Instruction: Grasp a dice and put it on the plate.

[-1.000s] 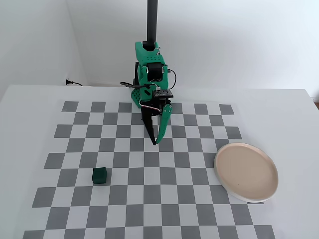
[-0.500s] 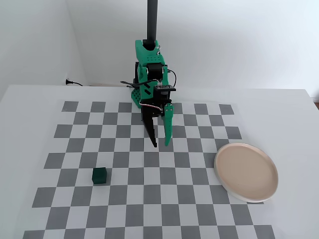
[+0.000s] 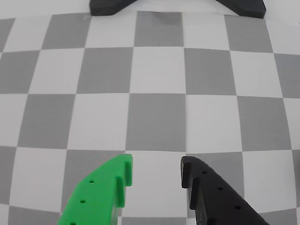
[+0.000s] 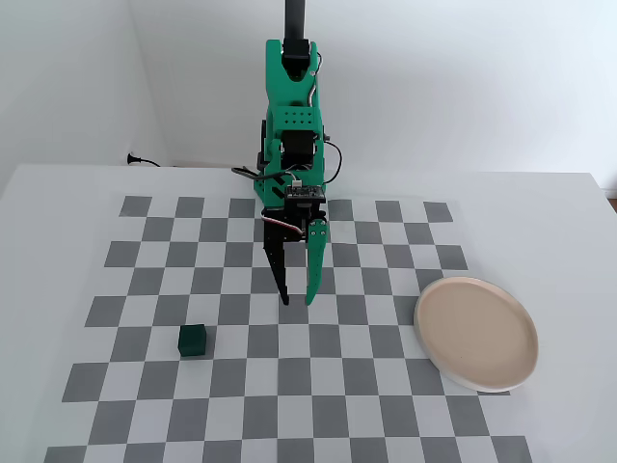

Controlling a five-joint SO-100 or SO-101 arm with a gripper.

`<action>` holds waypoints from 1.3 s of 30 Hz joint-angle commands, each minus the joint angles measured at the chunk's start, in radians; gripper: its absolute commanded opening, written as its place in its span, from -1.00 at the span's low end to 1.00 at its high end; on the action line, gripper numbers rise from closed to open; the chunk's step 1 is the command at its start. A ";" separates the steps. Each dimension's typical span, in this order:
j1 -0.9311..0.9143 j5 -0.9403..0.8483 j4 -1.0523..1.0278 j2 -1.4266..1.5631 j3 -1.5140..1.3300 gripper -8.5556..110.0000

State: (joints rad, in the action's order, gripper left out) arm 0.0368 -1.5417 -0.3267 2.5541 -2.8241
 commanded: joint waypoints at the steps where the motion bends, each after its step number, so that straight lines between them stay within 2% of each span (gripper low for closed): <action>1: -0.034 -0.002 0.046 -0.094 0.141 -0.70; 22: -0.339 -0.021 0.213 -0.479 0.336 -0.68; 39: -0.456 -0.020 0.310 -0.733 0.449 -0.61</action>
State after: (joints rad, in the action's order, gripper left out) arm -0.4080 -1.5662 -0.0445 1.8224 -2.4590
